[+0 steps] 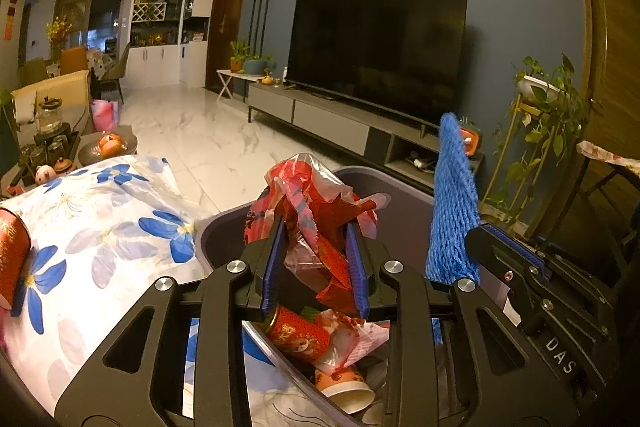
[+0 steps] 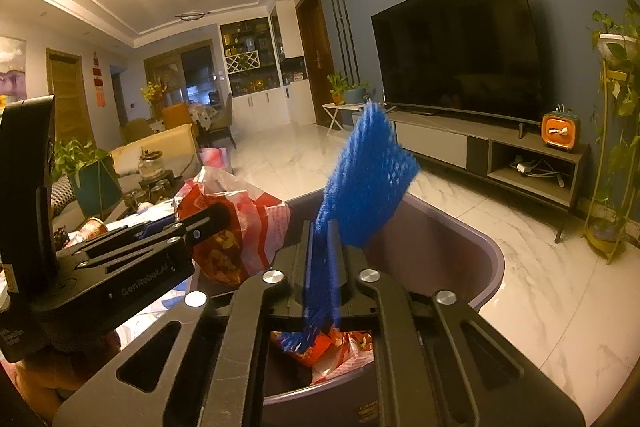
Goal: Collect trash
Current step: 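Open both tools over the grey bin to drop the red bag and blue net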
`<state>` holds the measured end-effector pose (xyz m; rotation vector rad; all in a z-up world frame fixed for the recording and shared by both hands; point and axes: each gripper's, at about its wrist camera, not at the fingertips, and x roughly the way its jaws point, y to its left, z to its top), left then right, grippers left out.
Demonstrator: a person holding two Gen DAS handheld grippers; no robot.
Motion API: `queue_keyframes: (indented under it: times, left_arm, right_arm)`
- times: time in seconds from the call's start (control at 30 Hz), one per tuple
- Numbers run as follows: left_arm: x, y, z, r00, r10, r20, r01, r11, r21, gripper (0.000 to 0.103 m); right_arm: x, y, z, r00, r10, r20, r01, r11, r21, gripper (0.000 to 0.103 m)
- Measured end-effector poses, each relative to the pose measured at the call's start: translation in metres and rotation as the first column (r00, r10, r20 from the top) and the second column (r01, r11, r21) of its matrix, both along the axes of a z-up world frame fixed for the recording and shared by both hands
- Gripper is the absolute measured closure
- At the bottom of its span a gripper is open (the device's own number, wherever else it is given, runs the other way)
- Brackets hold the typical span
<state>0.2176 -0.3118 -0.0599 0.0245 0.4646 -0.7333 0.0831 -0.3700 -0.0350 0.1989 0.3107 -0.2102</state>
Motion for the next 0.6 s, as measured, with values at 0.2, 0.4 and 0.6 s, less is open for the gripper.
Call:
queue_keyframes:
  times: [0.2, 0.4, 0.6]
  left_arm:
    - [0.0, 0.003, -0.001, 1.0, 0.003, 0.007, -0.002, 1.0, -0.009, 0.046]
    - [0.003, 0.019, 0.001, 0.999, 0.04, -0.014, -0.041, 0.998, -0.043, 0.03]
    - [-0.008, 0.044, 0.006, 0.995, 0.097, 0.001, -0.097, 0.994, -0.05, 0.023]
  right_arm:
    - [-0.003, 0.0, -0.002, 1.0, -0.02, 0.002, 0.02, 1.0, 0.008, 0.068]
    - [-0.01, 0.004, -0.003, 0.999, -0.046, 0.002, 0.046, 0.999, 0.011, 0.058]
    - [-0.016, 0.018, 0.001, 0.999, -0.054, 0.008, 0.054, 0.999, -0.009, 0.044]
